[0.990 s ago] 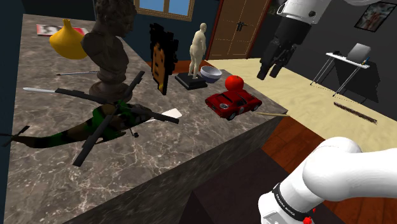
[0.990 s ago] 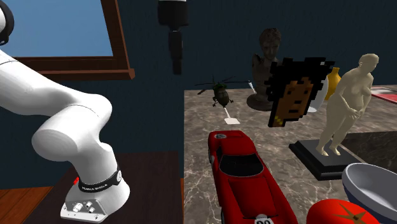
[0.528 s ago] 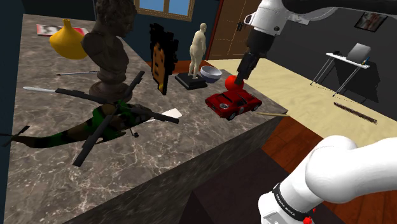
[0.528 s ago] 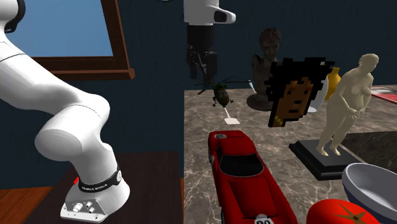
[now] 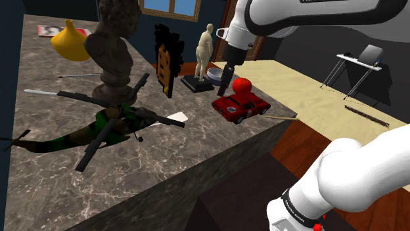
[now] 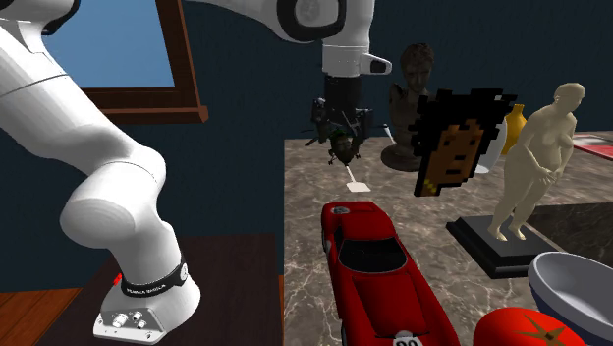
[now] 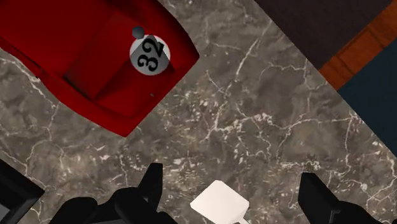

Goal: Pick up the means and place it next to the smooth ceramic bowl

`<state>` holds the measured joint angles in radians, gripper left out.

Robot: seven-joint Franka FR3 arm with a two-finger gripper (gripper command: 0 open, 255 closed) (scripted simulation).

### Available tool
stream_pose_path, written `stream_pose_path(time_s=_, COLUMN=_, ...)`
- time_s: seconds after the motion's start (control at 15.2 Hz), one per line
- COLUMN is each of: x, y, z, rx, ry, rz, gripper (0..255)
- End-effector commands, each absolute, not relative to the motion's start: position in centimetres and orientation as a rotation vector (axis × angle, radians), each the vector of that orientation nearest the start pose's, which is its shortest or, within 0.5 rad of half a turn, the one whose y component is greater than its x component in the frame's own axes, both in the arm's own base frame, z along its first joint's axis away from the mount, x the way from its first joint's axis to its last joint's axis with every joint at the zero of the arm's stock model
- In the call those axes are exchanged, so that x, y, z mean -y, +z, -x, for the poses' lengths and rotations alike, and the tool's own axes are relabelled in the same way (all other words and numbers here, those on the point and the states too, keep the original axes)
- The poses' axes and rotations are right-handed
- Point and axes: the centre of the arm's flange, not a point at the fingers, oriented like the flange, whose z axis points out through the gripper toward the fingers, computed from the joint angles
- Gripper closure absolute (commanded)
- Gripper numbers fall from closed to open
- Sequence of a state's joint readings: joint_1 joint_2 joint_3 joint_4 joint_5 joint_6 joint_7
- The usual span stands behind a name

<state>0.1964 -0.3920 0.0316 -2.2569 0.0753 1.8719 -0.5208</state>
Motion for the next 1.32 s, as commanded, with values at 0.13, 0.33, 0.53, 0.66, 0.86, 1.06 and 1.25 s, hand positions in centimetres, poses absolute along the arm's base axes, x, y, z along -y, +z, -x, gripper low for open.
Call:
stream_pose_path(time_s=0.13, x=-13.6, y=49.1, z=-45.6, rx=1.349, ry=-0.037, rz=2.776, gripper=0)
stream_pose_path(time_s=0.33, x=-16.3, y=46.9, z=-47.5, rx=1.530, ry=-0.044, rz=2.683, gripper=0)
stream_pose_path(time_s=0.53, x=-19.2, y=44.8, z=-49.1, rx=1.706, ry=-0.050, rz=2.578, gripper=0)
stream_pose_path(time_s=0.66, x=-21.3, y=43.4, z=-49.9, rx=1.818, ry=-0.054, rz=2.501, gripper=0)
stream_pose_path(time_s=0.86, x=-24.5, y=41.3, z=-50.8, rx=1.982, ry=-0.061, rz=2.378, gripper=0)
stream_pose_path(time_s=1.06, x=-27.8, y=39.2, z=-51.3, rx=2.136, ry=-0.066, rz=2.244, gripper=0)
stream_pose_path(time_s=1.25, x=-29.0, y=37.9, z=-51.4, rx=2.188, ry=-0.069, rz=2.195, gripper=0)
